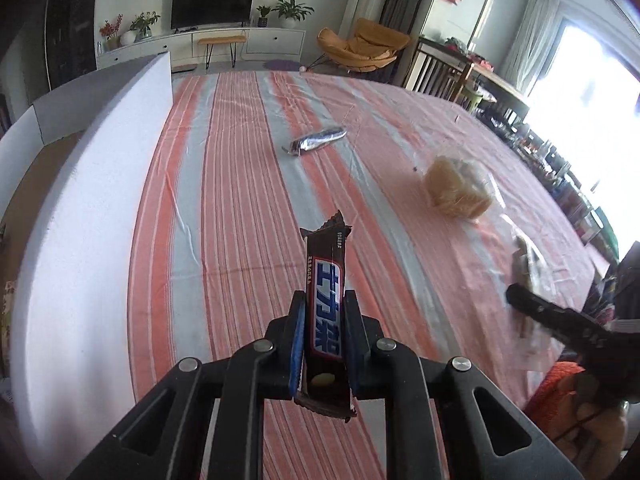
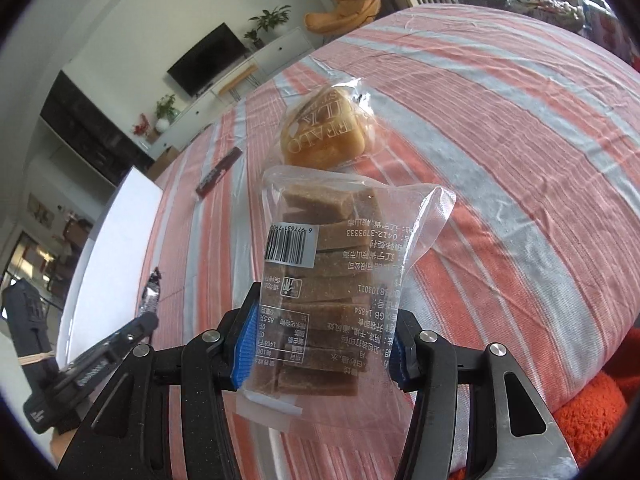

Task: Organize snacks
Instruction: 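Carry both snacks over the cardboard bin and open both grippers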

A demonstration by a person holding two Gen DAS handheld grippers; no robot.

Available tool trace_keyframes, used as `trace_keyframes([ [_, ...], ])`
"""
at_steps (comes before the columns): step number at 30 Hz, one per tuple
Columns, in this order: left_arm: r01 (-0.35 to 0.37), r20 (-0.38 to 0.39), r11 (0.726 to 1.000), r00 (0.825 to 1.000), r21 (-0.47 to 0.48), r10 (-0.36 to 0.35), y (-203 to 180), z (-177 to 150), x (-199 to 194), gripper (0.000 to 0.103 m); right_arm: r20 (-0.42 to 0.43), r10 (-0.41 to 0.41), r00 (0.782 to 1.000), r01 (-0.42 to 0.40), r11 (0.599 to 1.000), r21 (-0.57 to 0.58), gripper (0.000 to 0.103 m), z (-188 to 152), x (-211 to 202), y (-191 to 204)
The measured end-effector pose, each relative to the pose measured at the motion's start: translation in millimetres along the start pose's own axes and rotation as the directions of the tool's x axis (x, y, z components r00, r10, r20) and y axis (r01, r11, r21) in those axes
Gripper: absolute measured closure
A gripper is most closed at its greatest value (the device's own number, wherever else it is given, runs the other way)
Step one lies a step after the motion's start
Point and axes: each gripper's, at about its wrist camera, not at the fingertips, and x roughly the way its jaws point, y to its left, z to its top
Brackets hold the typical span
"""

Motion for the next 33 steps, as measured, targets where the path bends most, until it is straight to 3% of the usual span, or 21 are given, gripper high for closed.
trace_keyframes([
  [10, 0.137, 0.093, 0.990, 0.986, -0.012, -0.135, -1, 8, -76, 0.086, 0.030, -0.003, 1.000, 0.005, 0.998, -0.057, 0.048, -5, -6, 10],
  [22, 0.220, 0.191, 0.973, 0.960, -0.073, -0.203, 30, 25, -132, 0.086, 0.066, -0.031, 0.997, 0.038, 0.992, -0.118, 0.048, -11, -17, 25],
  [28, 0.198, 0.250, 0.970, 0.955, -0.141, -0.159, 75, 41, -163, 0.086, 0.018, 0.019, 1.000, -0.017, 0.994, -0.107, 0.048, -12, -23, 46],
  [33, 0.078, 0.336, 0.967, 0.942, -0.241, 0.008, 138, 50, -199, 0.086, -0.014, 0.110, 0.994, -0.110, 0.972, -0.209, 0.048, 3, -32, 110],
])
